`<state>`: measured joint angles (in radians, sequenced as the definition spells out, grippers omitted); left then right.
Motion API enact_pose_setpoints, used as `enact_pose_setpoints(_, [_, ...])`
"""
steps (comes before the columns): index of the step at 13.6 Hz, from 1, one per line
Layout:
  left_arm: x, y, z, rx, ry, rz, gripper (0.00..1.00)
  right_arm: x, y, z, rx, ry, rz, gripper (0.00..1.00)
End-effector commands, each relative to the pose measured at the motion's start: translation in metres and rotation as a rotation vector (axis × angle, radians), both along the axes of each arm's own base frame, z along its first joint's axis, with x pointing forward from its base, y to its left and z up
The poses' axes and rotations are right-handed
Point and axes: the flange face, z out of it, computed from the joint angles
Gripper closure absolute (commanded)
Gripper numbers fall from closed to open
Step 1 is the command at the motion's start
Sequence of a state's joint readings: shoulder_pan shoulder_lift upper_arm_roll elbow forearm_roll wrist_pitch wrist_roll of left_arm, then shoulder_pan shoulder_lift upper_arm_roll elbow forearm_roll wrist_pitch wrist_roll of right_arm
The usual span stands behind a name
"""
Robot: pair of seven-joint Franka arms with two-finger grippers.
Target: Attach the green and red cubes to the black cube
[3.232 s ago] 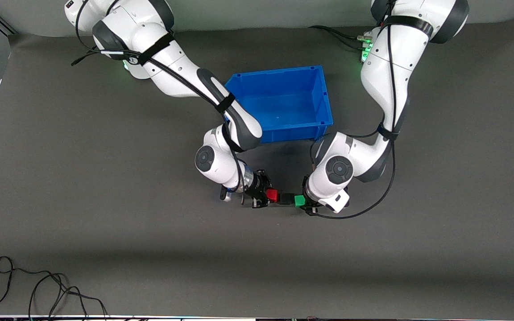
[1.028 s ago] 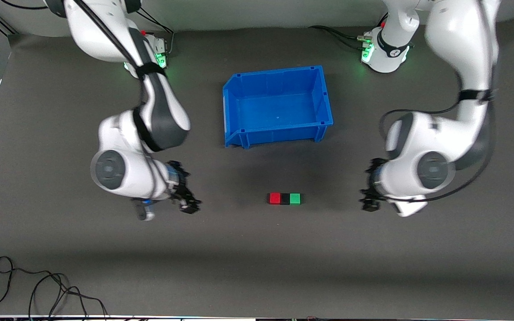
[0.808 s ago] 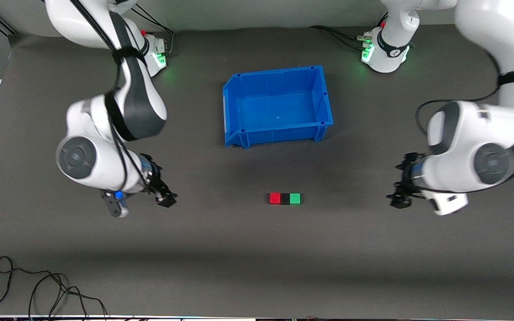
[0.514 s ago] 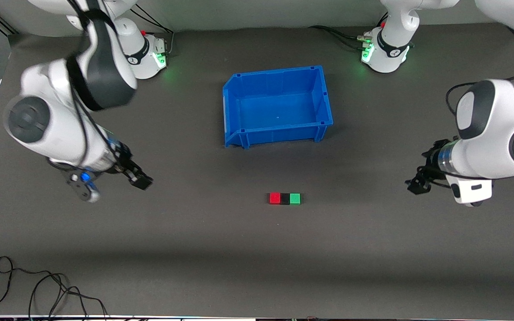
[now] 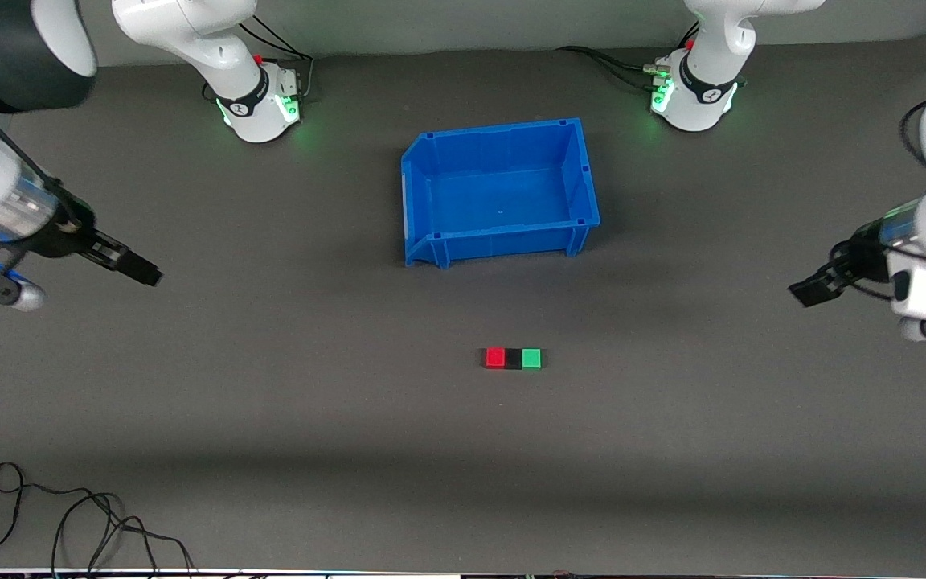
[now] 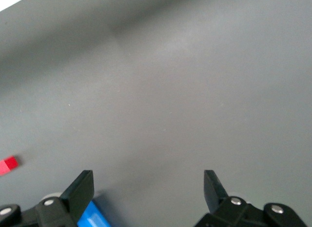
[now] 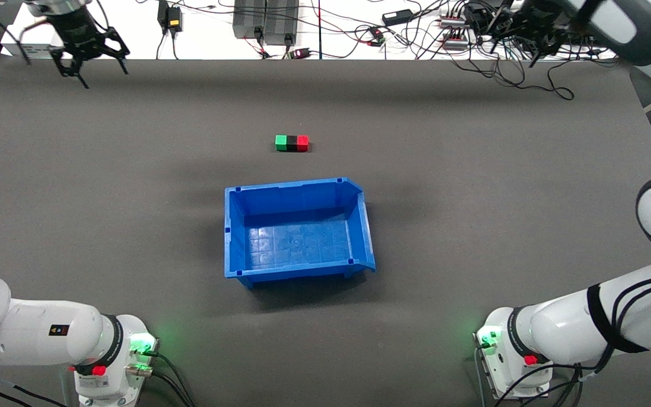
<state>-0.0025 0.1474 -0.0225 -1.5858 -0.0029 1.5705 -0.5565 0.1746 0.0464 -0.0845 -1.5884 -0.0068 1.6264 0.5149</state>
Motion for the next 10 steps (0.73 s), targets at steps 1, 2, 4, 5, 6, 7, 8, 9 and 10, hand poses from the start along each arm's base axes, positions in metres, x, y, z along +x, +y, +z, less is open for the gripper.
enact_pose_setpoints(1, [-0.019, 0.019, 0.034, -0.024, -0.027, -0.209, 0.00, -0.015, -0.034, 0.017, -0.017, -0.008, 0.147, 0.00])
enact_pose_setpoints(2, [-0.025, 0.035, 0.043, -0.037, -0.034, -0.278, 0.00, -0.018, -0.038, 0.022, -0.019, -0.016, 0.212, 0.00])
enact_pose_setpoints(4, [-0.038, 0.049, 0.062, -0.067, -0.048, -0.462, 0.00, -0.020, -0.049, 0.027, -0.021, -0.022, 0.321, 0.00])
enact_pose_setpoints(5, [-0.041, 0.049, 0.067, -0.069, -0.057, -0.501, 0.00, -0.020, -0.054, 0.027, -0.019, -0.021, 0.360, 0.00])
enact_pose_setpoints(6, [-0.043, 0.048, 0.072, -0.068, -0.064, -0.522, 0.00, -0.019, -0.057, 0.028, -0.020, -0.025, 0.384, 0.00])
enact_pose_setpoints(7, [-0.043, 0.044, 0.075, -0.064, -0.073, -0.535, 0.00, -0.019, -0.058, 0.026, -0.020, -0.024, 0.384, 0.00])
enact_pose_setpoints(8, [-0.045, 0.037, 0.081, -0.068, -0.078, -0.581, 0.00, -0.019, -0.058, 0.026, -0.020, -0.024, 0.387, 0.00])
enact_pose_setpoints(9, [-0.045, 0.032, 0.087, -0.077, -0.081, -0.639, 0.00, -0.018, -0.061, 0.025, -0.019, -0.022, 0.395, 0.00])
enact_pose_setpoints(10, [-0.043, 0.028, 0.091, -0.080, -0.082, -0.674, 0.00, -0.018, -0.066, 0.025, -0.015, -0.021, 0.414, 0.00])
